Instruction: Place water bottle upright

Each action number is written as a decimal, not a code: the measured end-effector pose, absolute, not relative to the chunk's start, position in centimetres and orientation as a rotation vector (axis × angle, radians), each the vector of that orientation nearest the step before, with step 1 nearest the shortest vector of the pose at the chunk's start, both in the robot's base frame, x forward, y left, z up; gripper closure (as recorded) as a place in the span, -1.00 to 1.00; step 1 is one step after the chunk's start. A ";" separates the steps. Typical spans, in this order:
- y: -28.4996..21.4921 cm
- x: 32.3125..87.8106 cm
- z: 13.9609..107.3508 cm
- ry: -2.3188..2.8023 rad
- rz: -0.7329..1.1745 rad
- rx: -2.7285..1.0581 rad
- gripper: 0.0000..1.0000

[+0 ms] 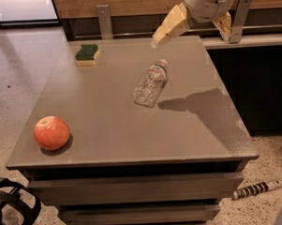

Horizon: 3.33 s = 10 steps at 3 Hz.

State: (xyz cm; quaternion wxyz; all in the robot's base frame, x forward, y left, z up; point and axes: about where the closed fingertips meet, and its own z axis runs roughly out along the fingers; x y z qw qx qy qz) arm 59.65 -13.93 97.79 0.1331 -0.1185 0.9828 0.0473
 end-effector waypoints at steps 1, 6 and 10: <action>-13.4 60.3 97.6 2.839 0.147 -0.337 -1.00; -8.3 62.5 91.0 2.994 -0.093 0.356 -1.00; -7.5 64.9 87.6 3.062 0.085 0.401 -1.00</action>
Offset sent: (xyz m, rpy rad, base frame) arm 0.0079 0.0414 -0.0531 -0.1226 0.1770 -0.3499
